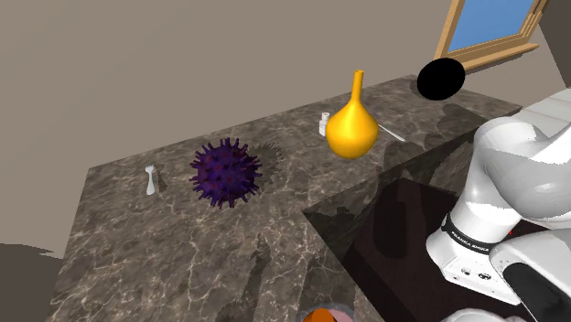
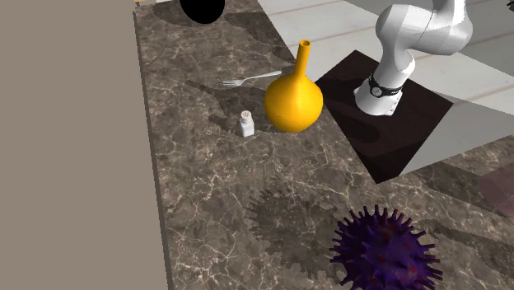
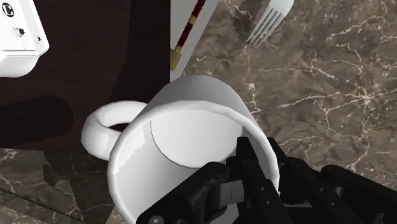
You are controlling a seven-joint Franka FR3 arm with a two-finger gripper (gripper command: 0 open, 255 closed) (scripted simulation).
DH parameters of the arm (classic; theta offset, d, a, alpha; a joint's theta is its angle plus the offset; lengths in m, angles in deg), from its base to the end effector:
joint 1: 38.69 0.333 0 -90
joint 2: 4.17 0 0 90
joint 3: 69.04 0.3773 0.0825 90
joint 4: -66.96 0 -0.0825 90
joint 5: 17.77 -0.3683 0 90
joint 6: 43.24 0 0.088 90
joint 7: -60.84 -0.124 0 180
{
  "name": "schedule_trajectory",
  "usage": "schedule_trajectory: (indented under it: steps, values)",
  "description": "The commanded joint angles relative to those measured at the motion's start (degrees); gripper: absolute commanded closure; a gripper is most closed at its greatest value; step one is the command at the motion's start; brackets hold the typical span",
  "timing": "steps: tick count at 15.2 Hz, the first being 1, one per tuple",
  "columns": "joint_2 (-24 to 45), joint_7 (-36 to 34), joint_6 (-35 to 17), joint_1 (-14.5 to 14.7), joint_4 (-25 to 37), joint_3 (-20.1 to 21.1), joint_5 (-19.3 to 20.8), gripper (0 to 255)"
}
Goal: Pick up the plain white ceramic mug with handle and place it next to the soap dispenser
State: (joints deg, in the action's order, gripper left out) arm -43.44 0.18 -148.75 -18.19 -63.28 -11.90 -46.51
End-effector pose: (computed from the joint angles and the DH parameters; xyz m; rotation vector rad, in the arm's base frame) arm -0.0287 0.4219 0.5119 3.1290 0.0622 0.1261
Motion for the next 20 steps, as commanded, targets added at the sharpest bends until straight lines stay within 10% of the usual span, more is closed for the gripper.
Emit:
schedule_trajectory:
  steps: [1, 20]
  values:
    - [0.2, 0.1, -1.6, -0.1, -1.2, 0.9, -0.4, 255]
    - [4.8, 0.0, -16.9, -4.1, -10.1, 12.4, -4.2, 255]
